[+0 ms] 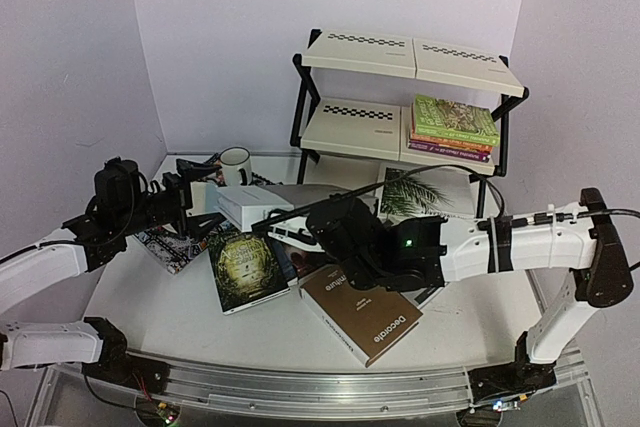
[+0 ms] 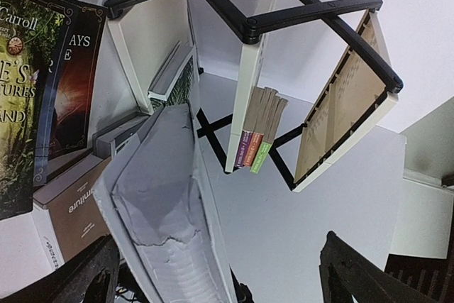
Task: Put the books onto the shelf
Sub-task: Pass from the right arm to the left
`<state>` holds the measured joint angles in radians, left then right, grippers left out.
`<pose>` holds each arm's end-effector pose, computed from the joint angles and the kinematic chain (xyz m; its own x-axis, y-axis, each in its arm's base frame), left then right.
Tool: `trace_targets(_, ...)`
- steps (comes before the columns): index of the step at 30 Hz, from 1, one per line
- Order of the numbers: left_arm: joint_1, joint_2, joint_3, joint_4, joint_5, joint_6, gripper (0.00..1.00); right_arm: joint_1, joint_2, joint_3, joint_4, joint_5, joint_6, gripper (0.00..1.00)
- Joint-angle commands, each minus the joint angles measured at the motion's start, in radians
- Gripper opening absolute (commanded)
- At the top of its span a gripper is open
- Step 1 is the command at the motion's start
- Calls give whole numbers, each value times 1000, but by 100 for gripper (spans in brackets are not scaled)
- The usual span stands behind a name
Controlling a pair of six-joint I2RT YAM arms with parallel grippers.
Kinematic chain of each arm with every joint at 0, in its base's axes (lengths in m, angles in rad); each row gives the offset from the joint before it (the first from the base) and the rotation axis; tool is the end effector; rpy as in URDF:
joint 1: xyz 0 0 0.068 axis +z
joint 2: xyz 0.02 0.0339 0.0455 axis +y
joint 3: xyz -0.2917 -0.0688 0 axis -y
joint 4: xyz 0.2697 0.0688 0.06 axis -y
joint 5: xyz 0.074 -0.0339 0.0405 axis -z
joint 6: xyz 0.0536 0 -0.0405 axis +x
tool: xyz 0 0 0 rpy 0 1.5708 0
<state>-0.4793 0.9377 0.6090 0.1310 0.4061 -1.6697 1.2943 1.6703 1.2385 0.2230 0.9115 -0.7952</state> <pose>0.2058 -0.1308 0.2942 -0.7464 -0.6424 0.1740 -0.2492 0.0273 -0.9681 0.1564 0.3959 0.3232 0.2304 -0.7902 -0.5679 -0.3052 0.4955 -0.8132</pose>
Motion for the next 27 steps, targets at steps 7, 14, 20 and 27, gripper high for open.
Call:
trace_targets(7, -15, 42, 27, 19, -13, -9, 68, 41, 9, 55, 35, -11, 12, 29)
trace_targets(14, -15, 37, 7, 19, -5, -4, 30, 48, -13, 11, 41, -73, -19, 47)
trace_targets(20, -15, 45, 8, 19, 34, 15, 15, 48, -107, -76, 41, -195, -49, 65)
trace_targets(27, -15, 48, 24, 19, 76, 29, 16, 46, -171, -133, 54, -275, -86, 95)
